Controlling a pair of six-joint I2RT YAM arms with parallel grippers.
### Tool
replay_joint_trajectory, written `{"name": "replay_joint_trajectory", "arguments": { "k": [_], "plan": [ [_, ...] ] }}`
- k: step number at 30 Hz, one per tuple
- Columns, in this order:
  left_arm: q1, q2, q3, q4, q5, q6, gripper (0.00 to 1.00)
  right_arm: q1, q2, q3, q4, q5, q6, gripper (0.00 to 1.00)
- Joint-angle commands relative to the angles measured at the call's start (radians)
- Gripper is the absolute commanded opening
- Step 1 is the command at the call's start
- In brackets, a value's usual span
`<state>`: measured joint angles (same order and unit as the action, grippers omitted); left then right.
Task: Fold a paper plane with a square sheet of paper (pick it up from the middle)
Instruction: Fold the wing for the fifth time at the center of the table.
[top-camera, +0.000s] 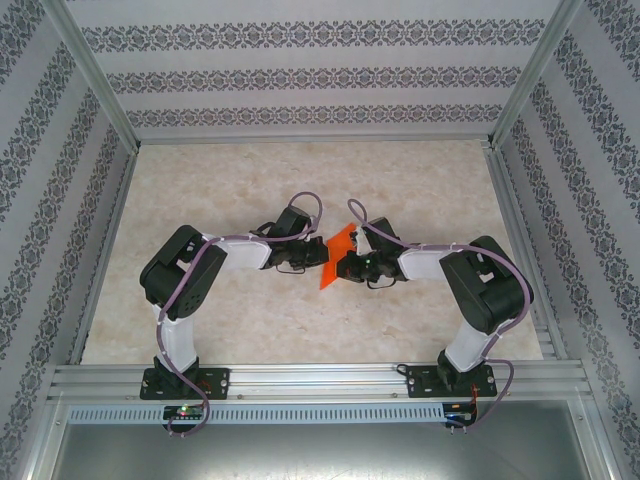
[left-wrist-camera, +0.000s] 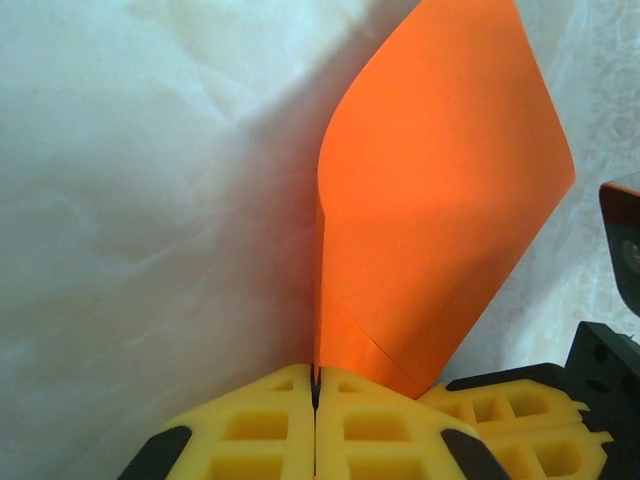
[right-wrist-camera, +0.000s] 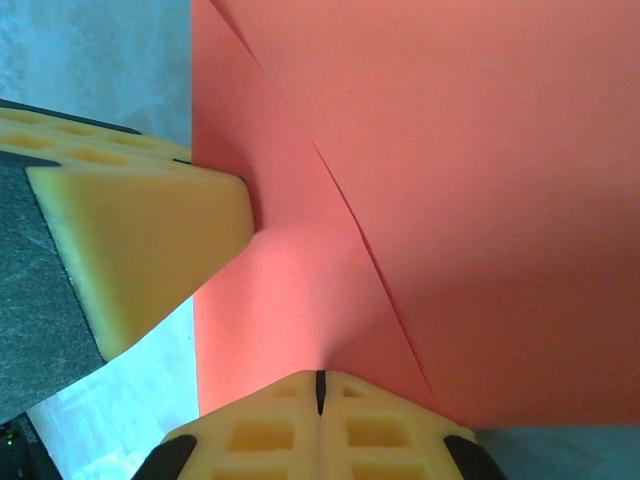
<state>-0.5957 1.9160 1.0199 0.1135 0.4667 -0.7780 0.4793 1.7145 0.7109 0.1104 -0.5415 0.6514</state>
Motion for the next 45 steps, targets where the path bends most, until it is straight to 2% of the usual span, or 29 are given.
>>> {"name": "replay_joint_trajectory", "arguments": {
  "k": [1,11,22,28,35,45],
  "plan": [
    [-0.009,-0.01,0.031,-0.023,0.002,0.046,0.07,-0.01,-0.012,-0.025,-0.037,0.048,0.002,0.02],
    [-0.019,-0.041,0.01,-0.068,-0.071,0.122,0.03,-0.013,-0.038,-0.016,-0.029,0.095,0.033,0.1],
    [-0.066,-0.069,-0.005,-0.073,-0.177,0.17,0.06,-0.015,-0.089,-0.053,0.022,0.156,0.089,0.12],
    [-0.091,-0.079,-0.008,-0.082,-0.219,0.196,0.07,-0.015,-0.067,-0.065,0.014,0.18,0.097,0.14],
    [-0.099,-0.098,-0.012,-0.085,-0.218,0.204,0.08,-0.015,-0.028,-0.071,-0.015,0.21,0.087,0.1],
    [-0.097,-0.114,0.036,-0.139,-0.172,0.242,0.2,-0.02,-0.003,-0.067,-0.026,0.197,0.067,0.06]
  ]
}}
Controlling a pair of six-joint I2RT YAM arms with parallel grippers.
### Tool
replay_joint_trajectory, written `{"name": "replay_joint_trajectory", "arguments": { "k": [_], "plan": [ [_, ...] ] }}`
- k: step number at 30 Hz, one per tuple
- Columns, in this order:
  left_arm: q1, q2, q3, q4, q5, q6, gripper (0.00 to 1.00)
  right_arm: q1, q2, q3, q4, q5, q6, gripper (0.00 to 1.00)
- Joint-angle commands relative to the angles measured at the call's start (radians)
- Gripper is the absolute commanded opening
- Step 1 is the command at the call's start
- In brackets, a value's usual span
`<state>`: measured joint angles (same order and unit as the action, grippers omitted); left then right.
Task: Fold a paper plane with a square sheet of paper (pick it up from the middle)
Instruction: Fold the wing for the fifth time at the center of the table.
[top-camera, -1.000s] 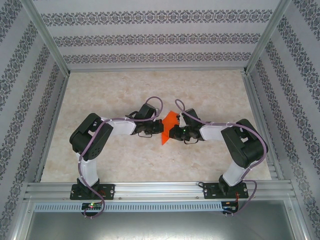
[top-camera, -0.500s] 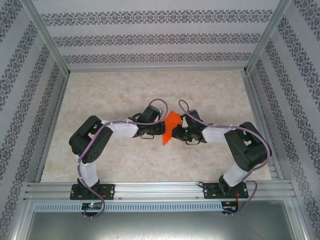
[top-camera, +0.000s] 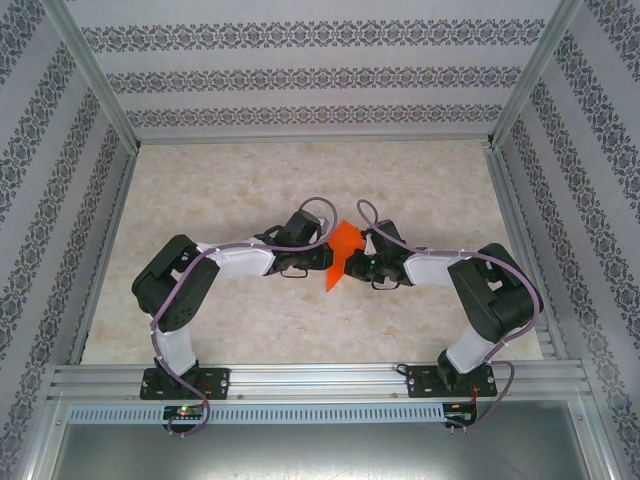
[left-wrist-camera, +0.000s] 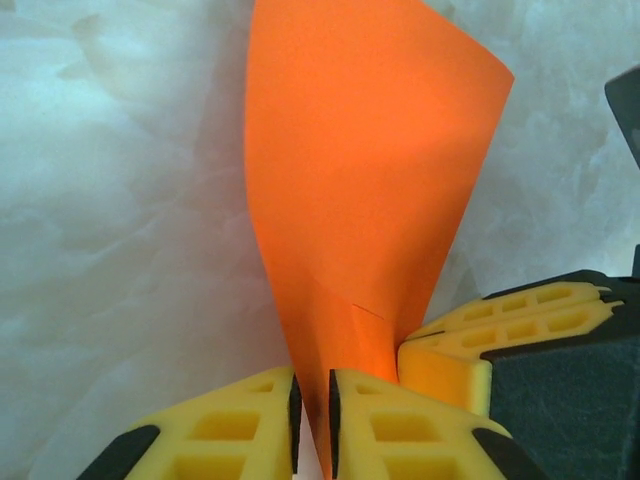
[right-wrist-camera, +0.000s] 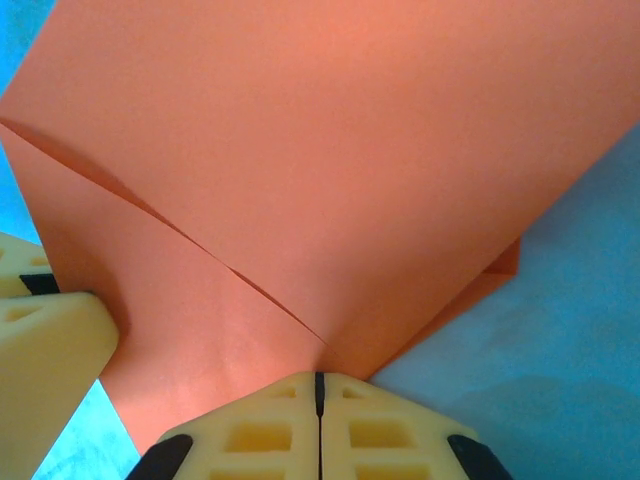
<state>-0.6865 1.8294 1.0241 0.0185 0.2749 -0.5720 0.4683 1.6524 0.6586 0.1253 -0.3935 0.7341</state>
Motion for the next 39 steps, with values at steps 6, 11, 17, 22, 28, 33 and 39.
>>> {"name": "replay_joint_trajectory", "arguments": {
  "k": [6,11,17,22,28,33,39],
  "plan": [
    [-0.002,-0.006,0.066,-0.076,0.037,0.065,0.22,-0.011,0.071,-0.006,-0.043,0.039,-0.025,0.05],
    [-0.001,-0.005,0.085,-0.126,-0.008,0.108,0.18,-0.019,0.066,-0.006,-0.046,0.036,-0.029,0.05],
    [-0.001,0.017,0.117,-0.177,-0.03,0.152,0.13,-0.02,0.063,-0.002,-0.039,0.03,-0.028,0.05],
    [-0.005,0.035,0.139,-0.214,-0.061,0.184,0.11,-0.023,0.057,0.0,-0.036,0.028,-0.028,0.05],
    [-0.019,0.073,0.165,-0.236,-0.08,0.209,0.09,-0.023,0.043,0.004,-0.023,0.017,-0.019,0.04],
    [-0.026,0.073,0.173,-0.231,-0.061,0.205,0.09,-0.025,0.047,0.007,-0.017,0.013,-0.017,0.05],
    [-0.027,0.087,0.179,-0.199,0.03,0.164,0.09,-0.025,0.058,0.007,-0.004,0.009,-0.013,0.04]
  ]
}}
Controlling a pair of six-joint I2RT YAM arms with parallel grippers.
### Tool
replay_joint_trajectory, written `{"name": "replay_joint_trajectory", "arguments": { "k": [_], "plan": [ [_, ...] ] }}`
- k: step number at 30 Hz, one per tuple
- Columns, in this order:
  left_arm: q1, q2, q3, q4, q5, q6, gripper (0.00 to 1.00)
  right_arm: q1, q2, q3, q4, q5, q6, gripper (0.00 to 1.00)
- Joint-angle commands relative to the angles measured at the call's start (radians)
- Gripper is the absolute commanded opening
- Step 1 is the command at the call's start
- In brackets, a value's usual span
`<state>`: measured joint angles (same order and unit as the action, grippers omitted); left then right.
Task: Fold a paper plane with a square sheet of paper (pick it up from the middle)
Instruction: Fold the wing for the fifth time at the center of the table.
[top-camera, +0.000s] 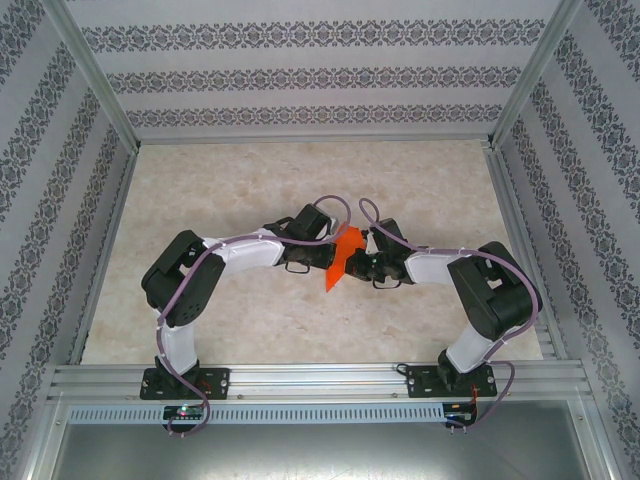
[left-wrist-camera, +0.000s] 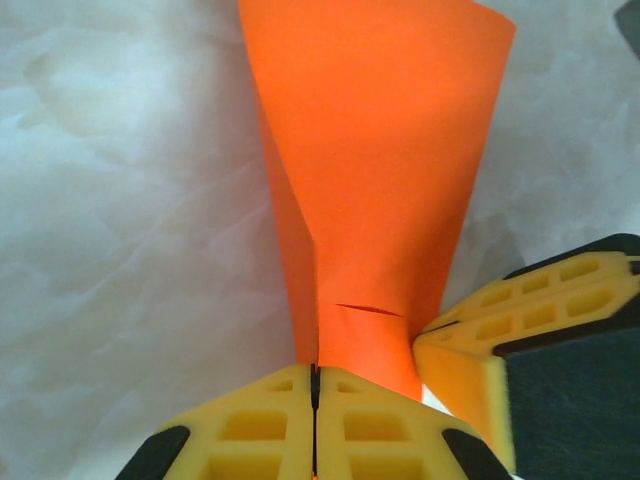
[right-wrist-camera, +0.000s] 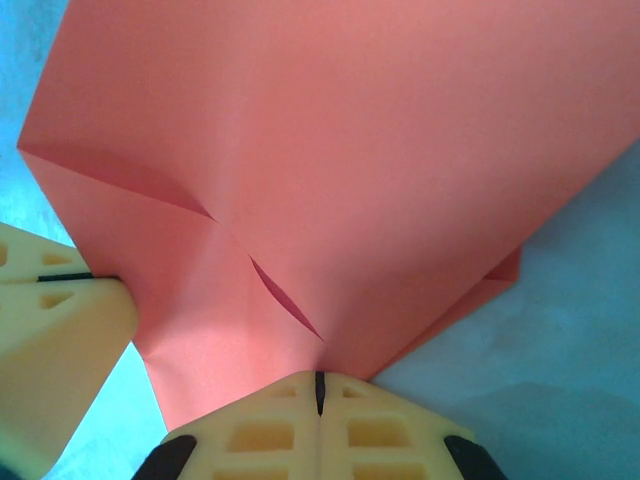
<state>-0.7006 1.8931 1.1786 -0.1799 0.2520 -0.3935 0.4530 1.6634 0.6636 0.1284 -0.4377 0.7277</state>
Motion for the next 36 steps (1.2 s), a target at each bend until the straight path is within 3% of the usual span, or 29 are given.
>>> {"name": "replay_joint_trajectory", "arguments": {
  "k": [1,17,36],
  "plan": [
    [-0.013,0.026,0.024,0.003,0.064,-0.019,0.09,-0.01,0.047,0.002,-0.006,0.053,-0.005,0.04],
    [-0.005,0.06,0.026,0.121,0.209,-0.14,0.09,-0.028,0.036,-0.033,0.032,0.04,-0.002,0.03],
    [0.029,0.124,-0.031,0.22,0.243,-0.212,0.09,-0.04,-0.002,-0.074,0.101,0.019,0.02,0.03]
  ]
}}
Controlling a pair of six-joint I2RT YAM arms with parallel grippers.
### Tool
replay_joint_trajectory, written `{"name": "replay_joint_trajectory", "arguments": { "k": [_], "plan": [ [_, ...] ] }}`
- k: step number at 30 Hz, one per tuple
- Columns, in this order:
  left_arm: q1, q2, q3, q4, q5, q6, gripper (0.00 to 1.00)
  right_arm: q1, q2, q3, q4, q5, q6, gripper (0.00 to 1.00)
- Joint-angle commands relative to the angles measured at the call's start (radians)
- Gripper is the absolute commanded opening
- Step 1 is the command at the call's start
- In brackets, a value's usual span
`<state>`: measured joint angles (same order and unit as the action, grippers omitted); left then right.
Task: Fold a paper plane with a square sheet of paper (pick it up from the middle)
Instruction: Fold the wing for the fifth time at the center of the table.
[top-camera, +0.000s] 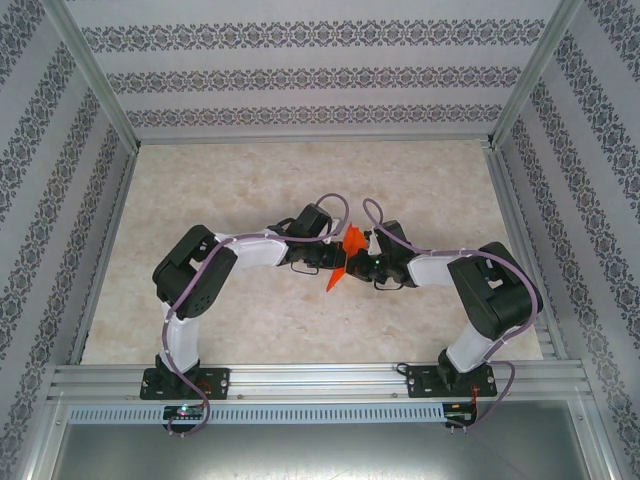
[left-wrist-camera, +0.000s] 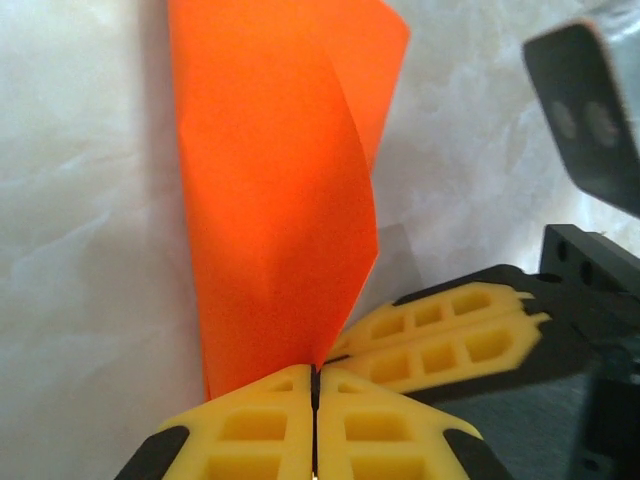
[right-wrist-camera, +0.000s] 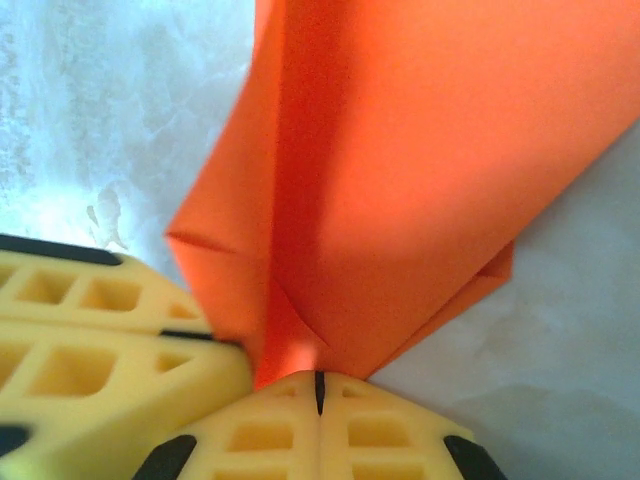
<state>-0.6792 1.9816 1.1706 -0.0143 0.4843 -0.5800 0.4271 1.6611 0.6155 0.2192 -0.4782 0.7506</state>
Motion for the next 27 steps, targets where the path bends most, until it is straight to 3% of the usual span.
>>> {"name": "replay_joint_trajectory", "arguments": {
  "k": [1,19,27],
  "plan": [
    [0.01,0.037,-0.025,0.061,0.014,-0.028,0.09,-0.015,-0.001,-0.029,0.015,0.057,0.0,0.04],
    [0.046,0.051,-0.044,0.093,0.043,-0.039,0.09,-0.061,-0.064,-0.046,0.031,0.015,0.046,0.08],
    [0.047,0.045,-0.042,0.102,0.051,-0.043,0.09,-0.074,-0.024,-0.019,0.059,-0.013,0.073,0.11]
  ]
}}
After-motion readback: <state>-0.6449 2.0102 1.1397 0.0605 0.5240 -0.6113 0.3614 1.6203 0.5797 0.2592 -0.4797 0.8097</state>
